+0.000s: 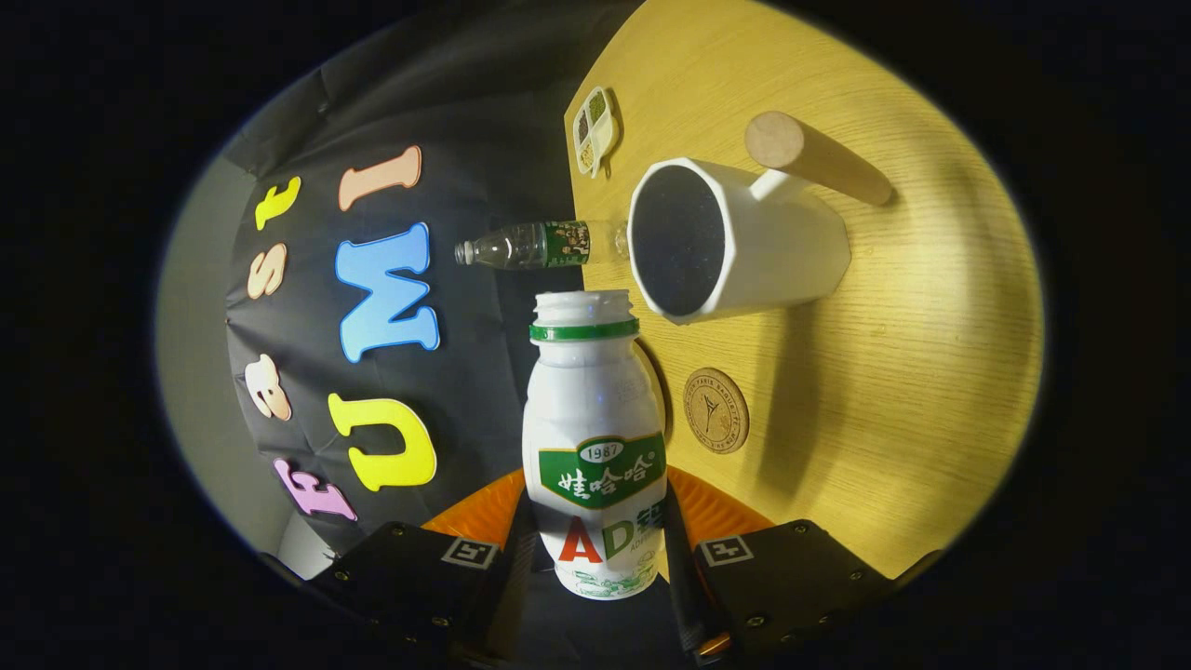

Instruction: Take the bottle from table, then pour the juice into the cup, finally place the bottle on the coaster

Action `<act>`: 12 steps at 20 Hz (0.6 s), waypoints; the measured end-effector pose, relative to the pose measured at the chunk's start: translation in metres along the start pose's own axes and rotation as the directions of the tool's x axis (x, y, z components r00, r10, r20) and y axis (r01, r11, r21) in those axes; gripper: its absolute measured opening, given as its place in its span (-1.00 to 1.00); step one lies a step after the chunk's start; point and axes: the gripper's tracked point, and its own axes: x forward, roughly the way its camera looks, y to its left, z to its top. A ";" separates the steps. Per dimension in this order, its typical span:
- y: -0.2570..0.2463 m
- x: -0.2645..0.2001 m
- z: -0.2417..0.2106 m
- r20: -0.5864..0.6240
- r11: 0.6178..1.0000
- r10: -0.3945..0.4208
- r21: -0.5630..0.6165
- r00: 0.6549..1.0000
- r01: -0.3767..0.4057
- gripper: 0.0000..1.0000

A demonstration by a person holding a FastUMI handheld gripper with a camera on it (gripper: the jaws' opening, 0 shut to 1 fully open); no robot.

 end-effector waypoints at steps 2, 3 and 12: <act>0.001 0.000 0.001 0.003 1.000 0.001 0.008 1.000 -0.001 0.28; 0.003 0.000 0.001 0.006 1.000 0.005 0.014 1.000 -0.005 0.28; 0.016 0.001 0.000 0.013 0.999 0.014 0.034 1.000 -0.015 0.28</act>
